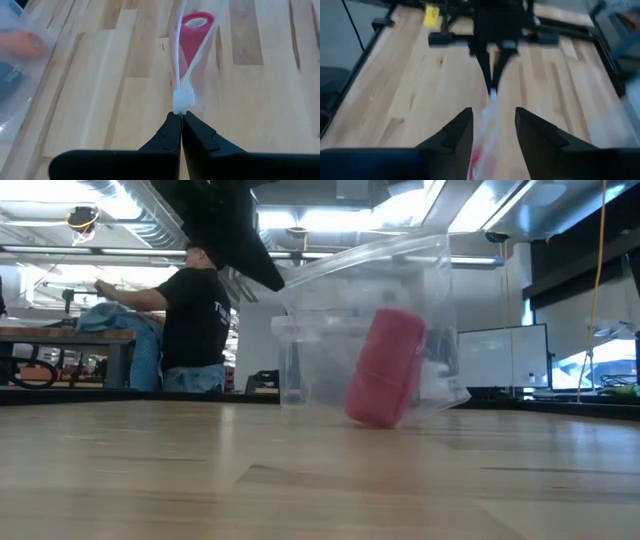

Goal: Roll bandage
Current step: Close the transparent zip lock bag

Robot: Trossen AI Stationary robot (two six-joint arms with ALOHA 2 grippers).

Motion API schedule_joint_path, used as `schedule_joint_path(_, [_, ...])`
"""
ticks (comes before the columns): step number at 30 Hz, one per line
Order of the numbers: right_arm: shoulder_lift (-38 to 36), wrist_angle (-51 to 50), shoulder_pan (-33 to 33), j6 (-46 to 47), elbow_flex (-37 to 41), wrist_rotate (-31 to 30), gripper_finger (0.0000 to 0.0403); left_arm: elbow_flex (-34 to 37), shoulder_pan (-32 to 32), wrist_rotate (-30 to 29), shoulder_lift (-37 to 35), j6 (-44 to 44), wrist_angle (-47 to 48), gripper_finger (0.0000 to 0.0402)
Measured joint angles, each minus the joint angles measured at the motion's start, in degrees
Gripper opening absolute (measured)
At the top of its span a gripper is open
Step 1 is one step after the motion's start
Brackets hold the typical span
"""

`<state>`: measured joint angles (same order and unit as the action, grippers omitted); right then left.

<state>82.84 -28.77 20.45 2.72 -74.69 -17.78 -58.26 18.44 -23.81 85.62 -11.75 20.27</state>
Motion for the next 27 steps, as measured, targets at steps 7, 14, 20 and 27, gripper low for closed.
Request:
schedule_joint_path(7, [9.3, 13.3, -3.3, -6.6, 2.6, 2.3, 0.0148, 0.0, 0.3, 0.0, 0.0, 0.2, -0.6, 0.0])
schedule_joint_path(14, [17.3, 18.9, -6.1, -8.5, 2.6, 2.9, 0.0145, 0.0, 0.9, 0.0, 0.0, 0.5, -1.5, 0.0])
schedule_joint_path(20, [19.4, 19.6, -7.0, -8.6, 2.6, 3.6, 0.0145, 0.0, 1.1, 0.0, 0.0, 0.9, -2.2, 0.0])
schedule_joint_path(27, [19.4, 20.5, -7.0, -8.6, 2.5, 4.9, 0.0139, 0.0, 1.0, 0.0, 0.0, 1.5, -3.0, 0.0])
